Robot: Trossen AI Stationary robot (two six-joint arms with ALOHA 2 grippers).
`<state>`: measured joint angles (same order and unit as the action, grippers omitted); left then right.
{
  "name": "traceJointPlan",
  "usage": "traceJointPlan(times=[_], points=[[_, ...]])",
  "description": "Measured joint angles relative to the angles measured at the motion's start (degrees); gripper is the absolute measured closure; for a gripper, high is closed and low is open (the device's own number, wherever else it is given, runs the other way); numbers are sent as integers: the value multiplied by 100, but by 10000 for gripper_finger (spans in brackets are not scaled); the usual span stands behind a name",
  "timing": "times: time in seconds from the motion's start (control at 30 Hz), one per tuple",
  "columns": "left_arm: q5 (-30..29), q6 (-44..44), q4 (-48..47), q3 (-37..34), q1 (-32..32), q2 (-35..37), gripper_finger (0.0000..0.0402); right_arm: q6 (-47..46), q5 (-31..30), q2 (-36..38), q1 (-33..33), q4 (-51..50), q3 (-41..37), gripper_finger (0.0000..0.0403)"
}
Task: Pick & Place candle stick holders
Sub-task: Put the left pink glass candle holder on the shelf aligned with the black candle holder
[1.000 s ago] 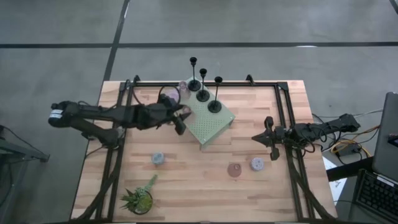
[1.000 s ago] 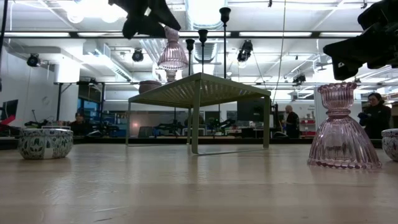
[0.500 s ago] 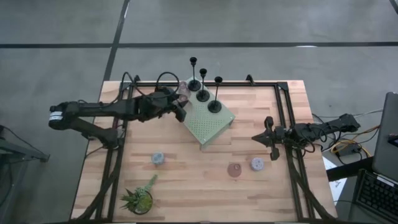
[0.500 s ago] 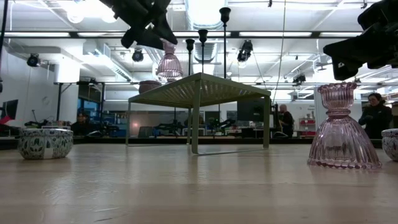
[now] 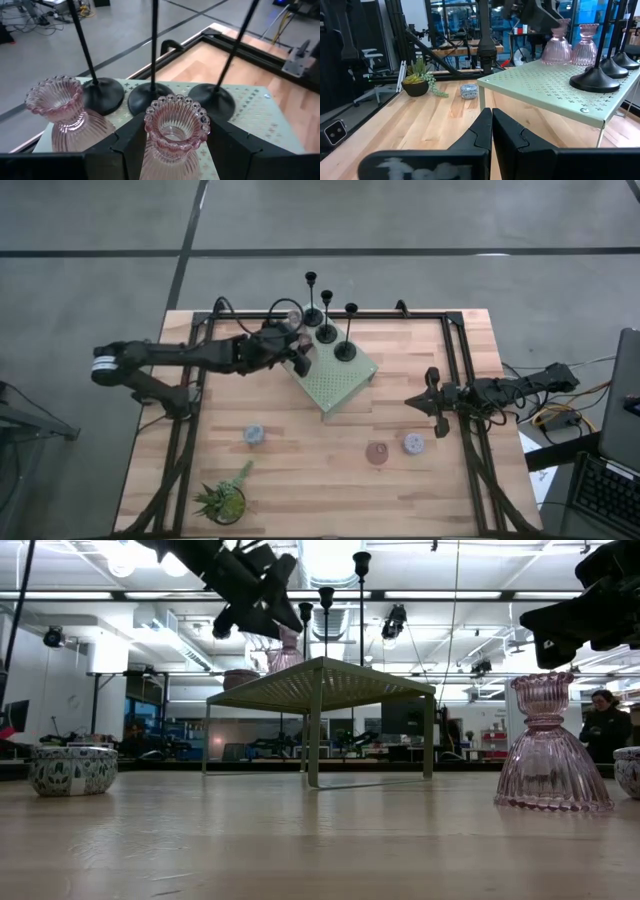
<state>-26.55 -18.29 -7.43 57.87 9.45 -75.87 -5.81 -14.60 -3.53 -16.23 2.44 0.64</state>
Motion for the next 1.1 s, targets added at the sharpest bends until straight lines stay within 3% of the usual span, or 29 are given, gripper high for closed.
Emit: traceJointPlan(times=[0.43,1.1], points=[[-15,199,508,-4,96,-447,209,-2,-1,-2,2,2,0,394],[-69,346,696,-4,221,-534,209,-2,-1,0,2,0,0,394]])
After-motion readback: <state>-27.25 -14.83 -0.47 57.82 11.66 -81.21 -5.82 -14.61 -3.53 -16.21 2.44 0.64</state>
